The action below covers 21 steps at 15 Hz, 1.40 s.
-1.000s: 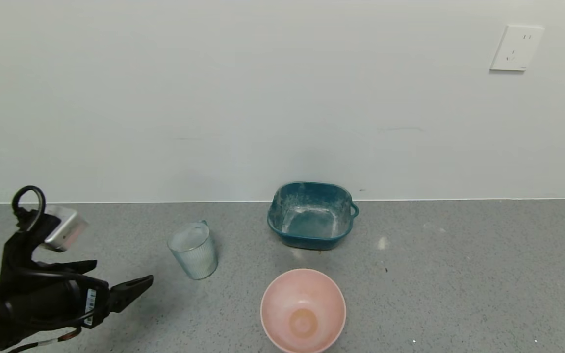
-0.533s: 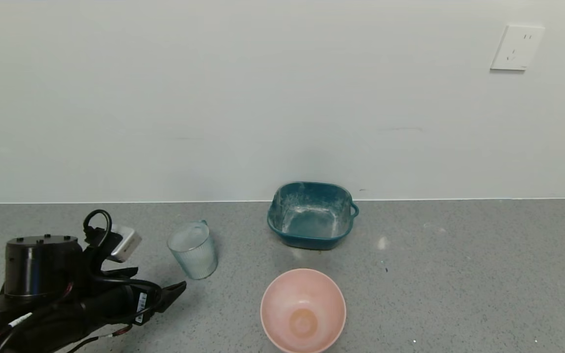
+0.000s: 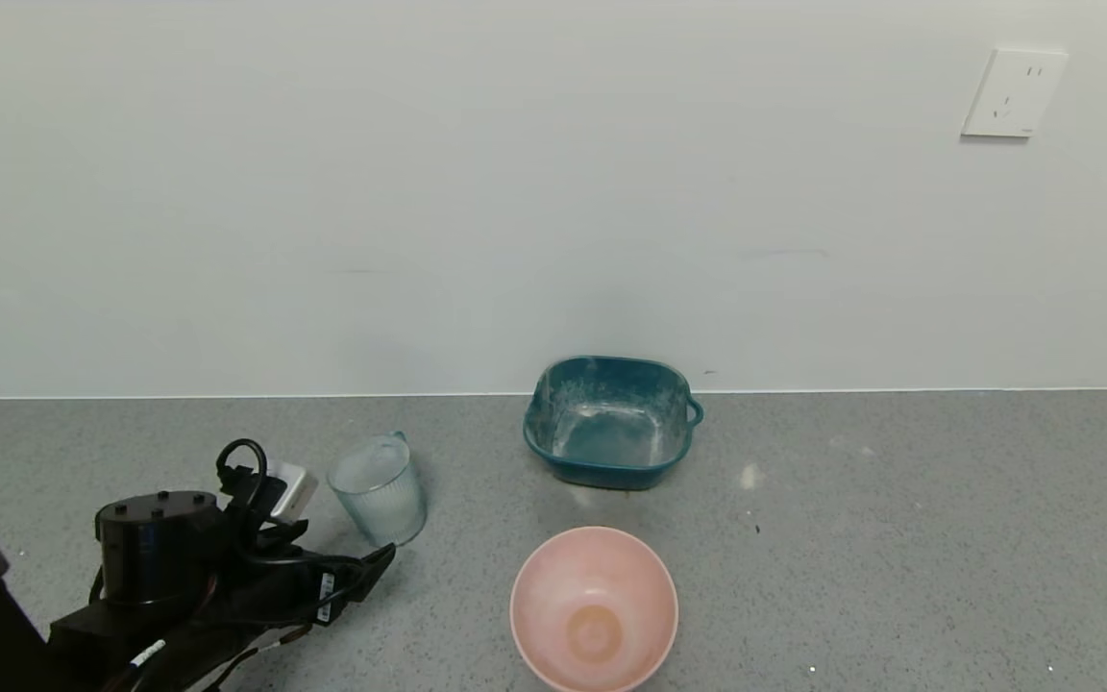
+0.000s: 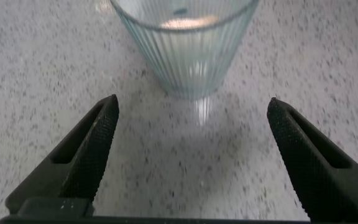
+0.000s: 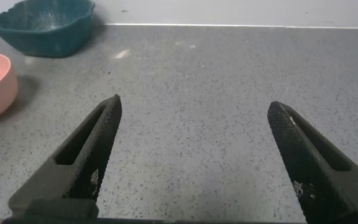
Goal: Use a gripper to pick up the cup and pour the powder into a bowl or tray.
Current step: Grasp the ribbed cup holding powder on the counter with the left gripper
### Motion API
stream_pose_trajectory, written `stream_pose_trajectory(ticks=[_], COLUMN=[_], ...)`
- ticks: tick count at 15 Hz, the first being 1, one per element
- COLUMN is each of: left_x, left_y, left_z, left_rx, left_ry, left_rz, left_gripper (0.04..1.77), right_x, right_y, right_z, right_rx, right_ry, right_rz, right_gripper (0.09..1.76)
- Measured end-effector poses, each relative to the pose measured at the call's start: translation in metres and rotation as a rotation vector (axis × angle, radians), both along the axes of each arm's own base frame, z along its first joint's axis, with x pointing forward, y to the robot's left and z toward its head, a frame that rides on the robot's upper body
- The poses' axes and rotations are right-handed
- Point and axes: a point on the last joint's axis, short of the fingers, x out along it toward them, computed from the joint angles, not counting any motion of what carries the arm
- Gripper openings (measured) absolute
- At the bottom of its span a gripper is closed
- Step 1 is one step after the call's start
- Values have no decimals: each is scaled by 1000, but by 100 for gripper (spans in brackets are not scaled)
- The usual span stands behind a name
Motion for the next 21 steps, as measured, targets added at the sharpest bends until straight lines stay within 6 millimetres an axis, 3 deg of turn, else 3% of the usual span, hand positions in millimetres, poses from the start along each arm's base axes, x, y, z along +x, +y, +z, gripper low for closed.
stream_pose_trajectory(ticks=[3, 8, 21], left_x=[6, 6, 34], left_y=[-3, -7, -13], left_z=[-18, -46, -38], left_rx=[-21, -2, -44], left_ry=[-56, 25, -80], left_rz=[5, 17, 37], left_gripper=[172, 172, 172], right_x=[0, 0, 0], right_y=[0, 0, 0], right_z=[0, 0, 0], right_rx=[0, 0, 0], right_ry=[0, 0, 0], right_rz=[0, 0, 0], right_gripper=[171, 171, 171])
